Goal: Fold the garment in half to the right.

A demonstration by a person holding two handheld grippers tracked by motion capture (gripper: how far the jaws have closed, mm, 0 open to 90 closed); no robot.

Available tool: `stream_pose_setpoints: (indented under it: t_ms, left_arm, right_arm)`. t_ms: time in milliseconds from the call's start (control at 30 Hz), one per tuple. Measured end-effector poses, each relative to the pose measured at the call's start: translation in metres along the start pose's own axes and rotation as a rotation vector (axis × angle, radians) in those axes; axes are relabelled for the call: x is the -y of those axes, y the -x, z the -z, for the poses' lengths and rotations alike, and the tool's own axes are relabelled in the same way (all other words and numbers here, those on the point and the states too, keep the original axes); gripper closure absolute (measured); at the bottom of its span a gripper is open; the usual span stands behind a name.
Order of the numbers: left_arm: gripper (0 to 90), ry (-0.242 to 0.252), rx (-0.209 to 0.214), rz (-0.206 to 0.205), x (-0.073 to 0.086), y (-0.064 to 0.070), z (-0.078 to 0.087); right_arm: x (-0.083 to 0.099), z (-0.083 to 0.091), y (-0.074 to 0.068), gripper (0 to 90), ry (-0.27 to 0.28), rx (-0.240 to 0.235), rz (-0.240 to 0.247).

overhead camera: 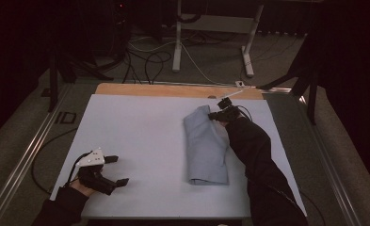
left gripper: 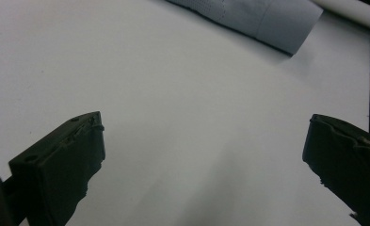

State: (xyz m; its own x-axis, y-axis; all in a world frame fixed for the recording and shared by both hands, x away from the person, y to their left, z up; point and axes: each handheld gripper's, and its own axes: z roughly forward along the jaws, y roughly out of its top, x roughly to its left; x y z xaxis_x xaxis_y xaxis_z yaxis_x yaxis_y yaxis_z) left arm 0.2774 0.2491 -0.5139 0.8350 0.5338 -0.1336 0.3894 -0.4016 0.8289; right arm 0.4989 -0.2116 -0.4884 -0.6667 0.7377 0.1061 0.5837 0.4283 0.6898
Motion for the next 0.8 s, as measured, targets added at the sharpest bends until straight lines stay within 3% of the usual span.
stream_pose_setpoints:
  t_ms: [300, 633, 800]
  left_arm:
    - [0.6, 0.005, -0.003, -0.004, 0.0, 0.001, 0.001]
    - [0.6, 0.008, -0.009, -0.004, 0.001, 0.001, 0.001]
    - [0.6, 0.017, -0.013, -0.009, 0.0, 0.002, 0.002]
  right_arm:
    - [0.012, -0.015, 0.002, 87.7, -0.072, 0.002, -0.027]
    - [0.018, -0.022, 0.0, 85.9, -0.095, 0.055, 0.008]
    - [0.017, -0.02, -0.001, 73.4, -0.088, 0.058, -0.012]
